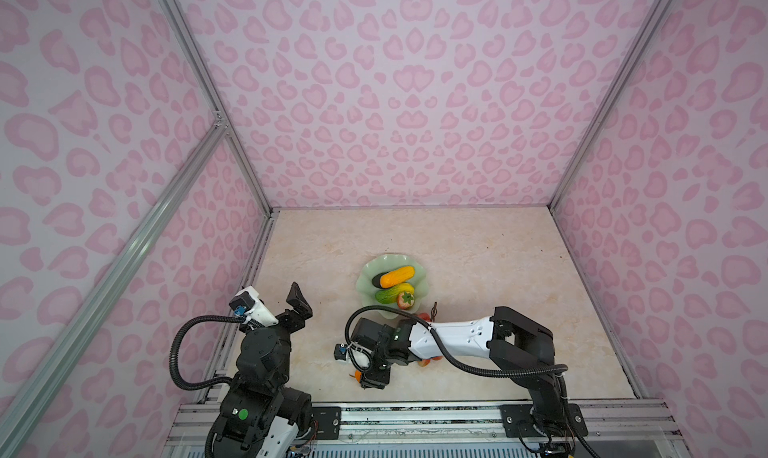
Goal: Place and organize the fake fruits in the fruit bowl
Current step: 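Grasp the fallen orange with the right gripper while the left arm withdraws, then carry the orange with the right gripper into the bowl and release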
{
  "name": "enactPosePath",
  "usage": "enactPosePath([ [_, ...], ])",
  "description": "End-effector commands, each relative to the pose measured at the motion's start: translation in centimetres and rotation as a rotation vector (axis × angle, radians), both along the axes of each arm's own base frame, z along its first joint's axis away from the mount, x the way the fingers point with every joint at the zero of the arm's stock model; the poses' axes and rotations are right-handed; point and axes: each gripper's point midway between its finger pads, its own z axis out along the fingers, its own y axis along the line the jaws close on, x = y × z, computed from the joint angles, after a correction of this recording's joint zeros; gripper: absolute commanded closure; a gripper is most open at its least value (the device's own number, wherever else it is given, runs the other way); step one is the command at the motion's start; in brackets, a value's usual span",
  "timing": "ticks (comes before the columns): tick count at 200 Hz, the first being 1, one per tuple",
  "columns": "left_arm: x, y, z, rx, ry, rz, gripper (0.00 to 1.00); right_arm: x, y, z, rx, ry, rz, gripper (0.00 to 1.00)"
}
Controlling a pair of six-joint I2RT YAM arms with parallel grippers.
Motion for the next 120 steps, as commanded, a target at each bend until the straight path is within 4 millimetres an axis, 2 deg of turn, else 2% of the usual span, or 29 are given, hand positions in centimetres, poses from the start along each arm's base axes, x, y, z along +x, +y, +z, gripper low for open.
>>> enactPosePath([
  [1, -0.2, 0.4, -0.3, -0.008, 0.007, 0.026, 0.04, 0.1, -0.4, -0.6, -0.028, -0.004, 0.002, 0.46],
  [14, 0.0, 0.4, -0.3, -0.006, 0.011, 0.024, 0.04, 0.2, -0.3, -0.4, -0.021, -0.005, -0.002, 0.56],
  [36, 0.1, 0.3, -0.4, -0.002, 0.02, 0.02, 0.03, 0.6, 0.1, 0.8, 0.019, -0.002, -0.019, 0.67],
  [48, 0.2, 0.2, -0.4, -0.004, 0.021, 0.017, 0.03, 1.1, 0.3, 2.0, 0.057, 0.006, -0.039, 0.7],
  [71, 0.3, 0.1, -0.5, -0.005, 0.023, 0.013, 0.03, 3.1, 0.7, 5.5, 0.165, 0.029, -0.104, 0.74],
  [88, 0.3, -0.1, -0.4, -0.009, 0.019, 0.003, 0.03, 5.9, 0.4, 8.6, 0.25, 0.03, -0.18, 0.74],
  [103, 0.4, -0.3, -0.4, -0.014, 0.016, -0.012, 0.04, 9.7, -0.7, 11.0, 0.313, 0.01, -0.273, 0.74],
  [120, 0.5, -0.8, -0.5, -0.019, 0.015, -0.038, 0.03, 14.3, -2.6, 12.5, 0.356, -0.007, -0.397, 0.73],
])
